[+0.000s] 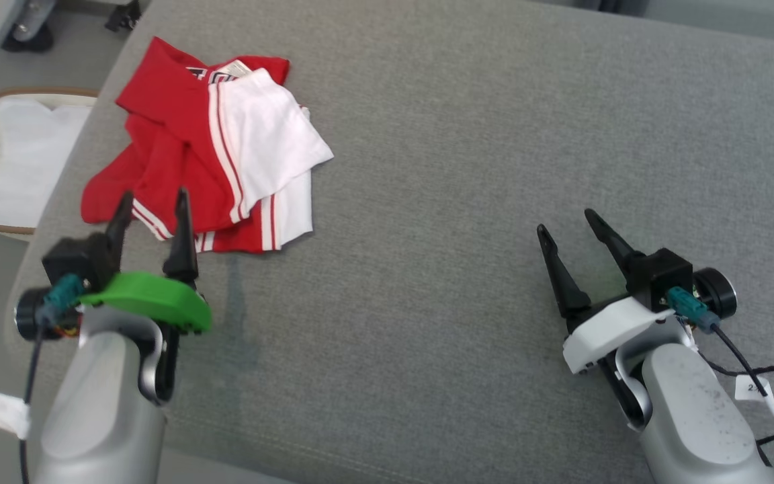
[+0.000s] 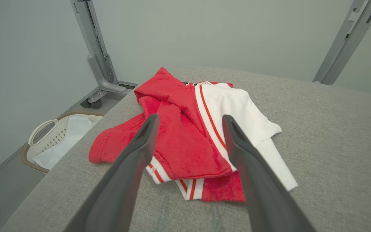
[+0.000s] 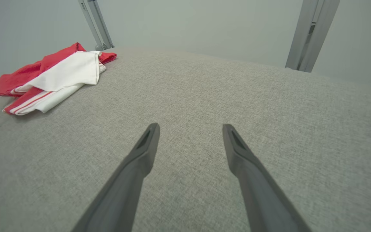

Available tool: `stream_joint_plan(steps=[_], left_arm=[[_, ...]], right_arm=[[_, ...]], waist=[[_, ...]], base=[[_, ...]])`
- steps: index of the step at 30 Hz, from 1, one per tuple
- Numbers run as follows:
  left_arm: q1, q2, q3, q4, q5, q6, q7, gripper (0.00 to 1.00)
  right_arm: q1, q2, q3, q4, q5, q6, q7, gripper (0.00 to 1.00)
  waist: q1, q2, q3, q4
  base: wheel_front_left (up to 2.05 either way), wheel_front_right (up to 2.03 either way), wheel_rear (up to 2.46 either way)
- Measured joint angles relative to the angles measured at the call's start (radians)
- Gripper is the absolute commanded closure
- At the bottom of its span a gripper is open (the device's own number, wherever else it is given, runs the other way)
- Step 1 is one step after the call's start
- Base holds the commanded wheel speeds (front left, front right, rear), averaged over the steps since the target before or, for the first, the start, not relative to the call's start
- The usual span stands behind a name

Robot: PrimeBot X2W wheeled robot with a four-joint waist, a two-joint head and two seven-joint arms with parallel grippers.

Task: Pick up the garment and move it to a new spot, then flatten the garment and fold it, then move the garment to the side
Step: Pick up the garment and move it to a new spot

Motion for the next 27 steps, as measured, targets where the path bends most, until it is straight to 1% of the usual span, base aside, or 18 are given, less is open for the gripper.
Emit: stream_joint_plan(steps=[4, 11, 15, 16, 17, 18, 22, 27], left_arm=[[-0.131, 0.037, -0.035, 0.076, -0.059, 0.000, 0.000, 0.00], [-0.299, 0.080, -0.100, 0.308, -0.194, 0.000, 0.000, 0.00], [-0.342, 0.094, -0.140, 0.422, -0.279, -0.001, 0.050, 0.00], [-0.345, 0.100, -0.151, 0.440, -0.297, -0.001, 0.057, 0.05], [-0.348, 0.105, -0.159, 0.452, -0.315, -0.001, 0.066, 0.56], [-0.355, 0.113, -0.175, 0.464, -0.326, -0.001, 0.069, 1.00], [-0.358, 0.127, -0.215, 0.479, -0.368, 0.001, 0.054, 1.00], [-0.345, 0.141, -0.263, 0.486, -0.384, 0.003, 0.015, 1.00]], right_arm=[[-0.039, 0.000, 0.003, -0.022, 0.000, 0.000, 0.000, 0.00], [-0.065, 0.000, 0.019, -0.053, 0.016, 0.000, 0.000, 0.00], [-0.072, 0.000, 0.023, -0.078, 0.023, 0.000, -0.002, 0.00], [-0.072, 0.000, 0.022, -0.084, 0.026, 0.000, -0.002, 0.00], [-0.072, 0.000, 0.021, -0.087, 0.028, 0.000, -0.002, 0.00], [-0.071, 0.000, 0.019, -0.091, 0.029, 0.000, -0.002, 0.00], [-0.067, 0.000, 0.012, -0.091, 0.037, 0.000, -0.002, 0.00], [-0.047, -0.001, 0.005, -0.082, 0.052, 0.000, -0.002, 0.00]], waist=[[0.0000, 0.0000, 0.059, -0.042], [0.0000, 0.0000, 0.140, -0.132], [0.0000, 0.0000, 0.171, -0.185], [0.0000, 0.0000, 0.178, -0.199], [0.0000, 0.0000, 0.182, -0.209], [0.0000, 0.0000, 0.188, -0.224], [0.0000, 0.0001, 0.195, -0.258], [0.0001, 0.0000, 0.167, -0.274]], base=[[0.00, 0.00, 0.00], [0.00, 0.00, 0.00], [0.00, 0.00, 0.00], [0.00, 0.00, 0.00], [0.00, 0.00, 0.00], [0.00, 0.00, 0.00], [0.00, 0.00, 0.00], [0.00, 0.00, 0.00]])
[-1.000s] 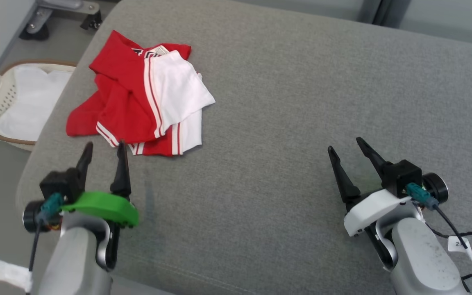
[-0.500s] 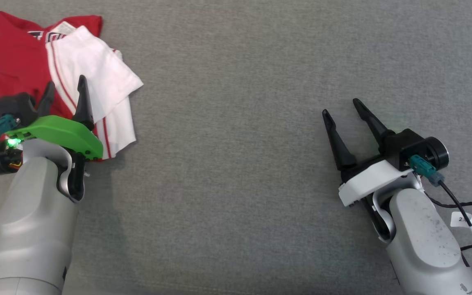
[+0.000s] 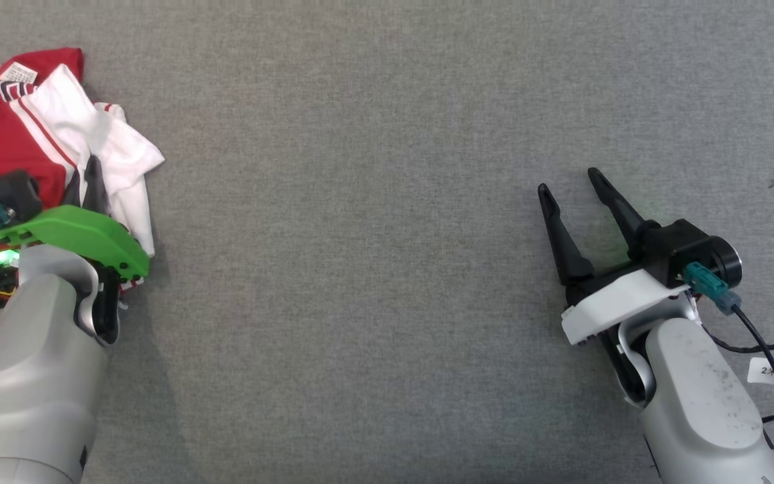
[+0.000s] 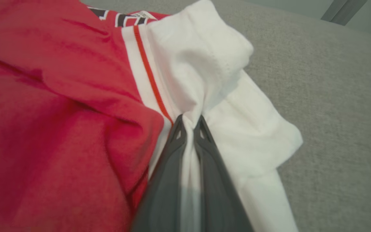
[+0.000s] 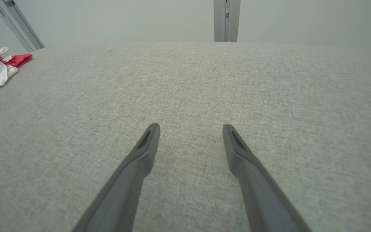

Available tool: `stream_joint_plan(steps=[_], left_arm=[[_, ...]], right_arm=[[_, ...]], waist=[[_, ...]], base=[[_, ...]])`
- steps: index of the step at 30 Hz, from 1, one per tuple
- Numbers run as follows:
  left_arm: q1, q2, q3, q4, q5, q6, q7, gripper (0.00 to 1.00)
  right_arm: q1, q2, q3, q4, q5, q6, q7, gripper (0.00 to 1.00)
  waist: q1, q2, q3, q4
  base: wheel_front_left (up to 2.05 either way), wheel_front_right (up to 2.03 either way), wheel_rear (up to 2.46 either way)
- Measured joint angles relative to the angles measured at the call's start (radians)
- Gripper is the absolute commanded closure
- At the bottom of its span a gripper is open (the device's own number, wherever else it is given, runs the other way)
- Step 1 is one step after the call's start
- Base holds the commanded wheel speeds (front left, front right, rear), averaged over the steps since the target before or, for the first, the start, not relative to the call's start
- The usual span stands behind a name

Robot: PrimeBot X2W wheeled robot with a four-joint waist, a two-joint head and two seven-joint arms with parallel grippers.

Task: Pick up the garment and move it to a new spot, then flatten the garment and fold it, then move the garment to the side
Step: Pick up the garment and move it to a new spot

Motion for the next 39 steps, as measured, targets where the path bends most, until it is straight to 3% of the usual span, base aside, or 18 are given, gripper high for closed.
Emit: stream_joint_plan(steps=[5, 12, 19, 29, 31, 39], left_arm=[[0.026, -0.001, -0.044, -0.066, 0.015, -0.003, -0.009, 1.00], [0.072, -0.018, -0.040, -0.285, 0.109, -0.004, -0.013, 1.00], [0.117, -0.106, -0.143, -0.404, 0.155, -0.004, -0.013, 1.00], [0.127, -0.174, -0.278, -0.416, 0.182, -0.004, -0.013, 1.00], [0.132, -0.178, -0.278, -0.413, 0.198, -0.004, -0.013, 0.00], [0.232, -0.165, -0.158, -0.445, 0.262, 0.038, -0.014, 0.00]], right_arm=[[0.024, 0.000, -0.002, 0.008, 0.022, 0.000, 0.000, 0.00], [0.064, 0.000, 0.006, 0.011, 0.049, 0.000, 0.000, 0.00], [0.081, 0.000, 0.017, 0.008, 0.076, 0.000, 0.000, 0.00], [0.101, -0.001, 0.023, -0.003, 0.101, 0.000, 0.000, 0.00], [0.103, -0.001, 0.021, -0.005, 0.104, 0.000, 0.000, 0.00], [0.122, -0.001, -0.004, -0.005, 0.099, 0.000, 0.000, 0.00]], waist=[[0.0000, 0.0000, -0.055, -0.007], [0.0000, 0.0000, -0.128, -0.044], [0.0000, 0.0000, -0.163, -0.139], [0.0000, 0.0000, -0.177, -0.302], [0.0000, 0.0000, -0.177, -0.326], [-0.0001, 0.0000, -0.191, -0.339]], base=[[0.00, 0.00, 0.00], [0.00, 0.00, 0.00], [0.00, 0.00, 0.00], [0.00, 0.00, 0.00], [0.00, 0.00, 0.00], [0.00, 0.00, 0.00]])
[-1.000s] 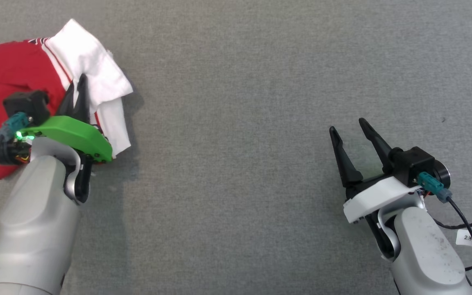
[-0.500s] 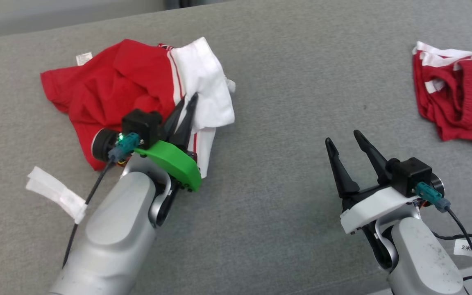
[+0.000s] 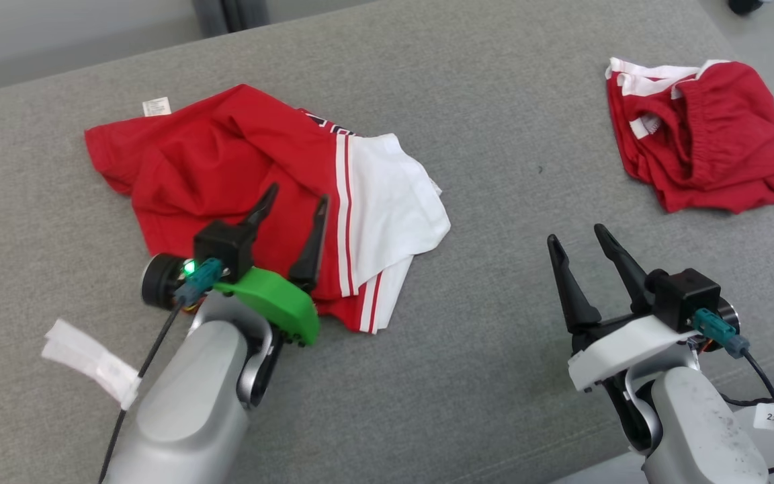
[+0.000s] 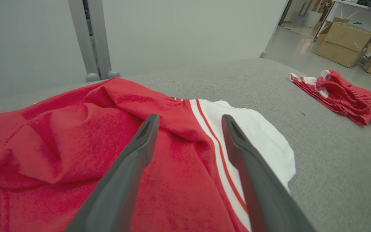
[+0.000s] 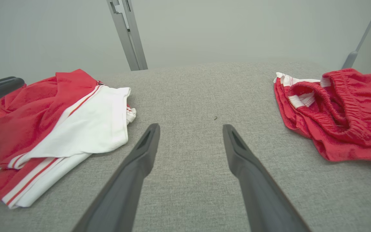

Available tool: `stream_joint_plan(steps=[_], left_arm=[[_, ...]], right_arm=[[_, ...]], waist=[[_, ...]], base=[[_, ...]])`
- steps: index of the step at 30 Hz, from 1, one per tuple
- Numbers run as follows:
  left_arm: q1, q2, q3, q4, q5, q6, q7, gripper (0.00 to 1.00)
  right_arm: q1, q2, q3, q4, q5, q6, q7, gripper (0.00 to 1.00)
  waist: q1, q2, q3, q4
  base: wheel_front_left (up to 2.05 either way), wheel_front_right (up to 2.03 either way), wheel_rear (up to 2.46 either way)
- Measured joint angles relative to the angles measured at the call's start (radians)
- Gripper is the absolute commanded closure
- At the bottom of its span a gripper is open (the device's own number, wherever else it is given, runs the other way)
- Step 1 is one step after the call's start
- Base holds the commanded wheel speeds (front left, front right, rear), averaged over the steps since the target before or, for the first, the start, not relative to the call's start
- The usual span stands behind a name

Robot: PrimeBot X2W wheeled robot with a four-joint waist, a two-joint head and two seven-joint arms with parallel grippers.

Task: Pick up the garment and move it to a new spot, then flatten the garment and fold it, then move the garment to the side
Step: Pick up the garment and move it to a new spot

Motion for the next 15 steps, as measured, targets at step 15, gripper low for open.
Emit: stream_joint_plan(steps=[15], left_arm=[[0.330, 0.024, 0.323, -0.132, 0.117, 0.025, 0.000, 0.00]], right_arm=[[0.057, 0.001, -0.036, 0.052, -0.026, 0.000, 0.000, 0.00]], waist=[[0.0000, 0.0000, -0.107, 0.142]], base=[[0.00, 0.00, 0.00]])
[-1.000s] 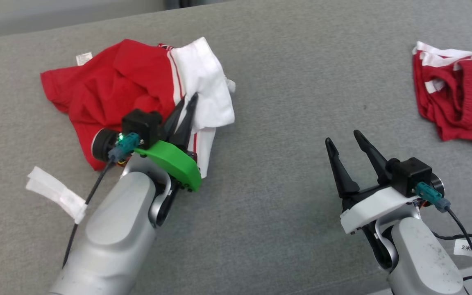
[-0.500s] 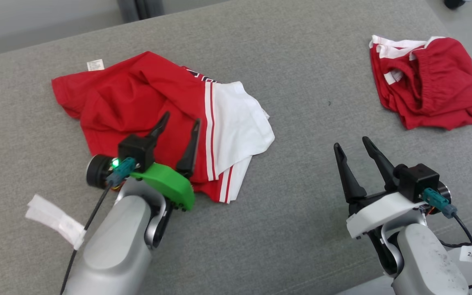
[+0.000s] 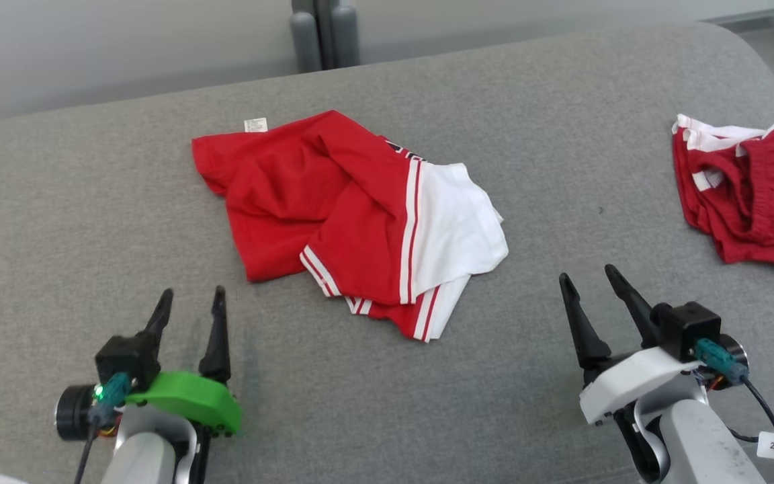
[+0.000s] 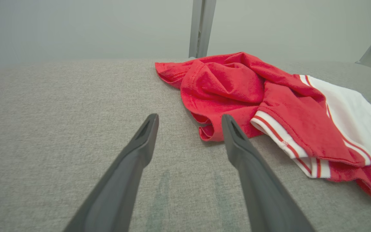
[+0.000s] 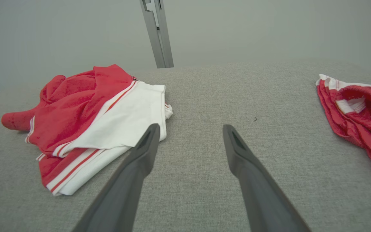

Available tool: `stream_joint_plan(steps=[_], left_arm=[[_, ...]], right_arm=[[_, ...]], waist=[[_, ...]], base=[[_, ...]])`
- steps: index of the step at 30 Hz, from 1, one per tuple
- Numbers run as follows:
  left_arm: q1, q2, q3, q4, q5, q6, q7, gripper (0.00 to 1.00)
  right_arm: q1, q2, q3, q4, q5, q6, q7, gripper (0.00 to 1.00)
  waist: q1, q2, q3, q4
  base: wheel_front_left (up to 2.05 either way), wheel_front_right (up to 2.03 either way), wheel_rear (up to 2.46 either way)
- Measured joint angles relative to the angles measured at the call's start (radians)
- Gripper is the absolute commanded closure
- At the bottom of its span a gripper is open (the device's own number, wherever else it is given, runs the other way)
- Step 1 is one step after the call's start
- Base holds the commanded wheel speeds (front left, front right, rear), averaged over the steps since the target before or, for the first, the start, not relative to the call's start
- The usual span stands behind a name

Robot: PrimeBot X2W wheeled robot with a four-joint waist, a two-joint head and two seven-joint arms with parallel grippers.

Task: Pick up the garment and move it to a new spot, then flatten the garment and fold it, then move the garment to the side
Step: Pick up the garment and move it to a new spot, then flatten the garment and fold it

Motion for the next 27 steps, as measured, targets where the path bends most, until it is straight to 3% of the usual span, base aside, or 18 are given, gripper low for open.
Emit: stream_joint_plan(steps=[12, 18, 27], left_arm=[[0.251, -0.066, 0.172, -0.137, 0.090, -0.016, 0.000, 0.00], [0.302, -0.077, 0.172, -0.142, 0.109, -0.027, 0.000, 0.00], [0.240, -0.079, 0.126, -0.156, 0.088, -0.035, 0.000, 0.00]], right_arm=[[0.103, 0.000, -0.035, 0.056, 0.009, 0.000, 0.000, 0.00], [0.119, 0.000, -0.046, 0.064, 0.005, 0.000, 0.000, 0.00], [0.033, 0.000, -0.041, 0.078, -0.031, 0.000, 0.000, 0.00]], waist=[[0.0000, 0.0000, -0.104, 0.083], [-0.0001, 0.0000, -0.126, 0.108], [0.0000, 0.0000, -0.064, 0.118]], base=[[0.00, 0.00, 0.00], [0.00, 0.00, 0.00], [0.00, 0.00, 0.00]])
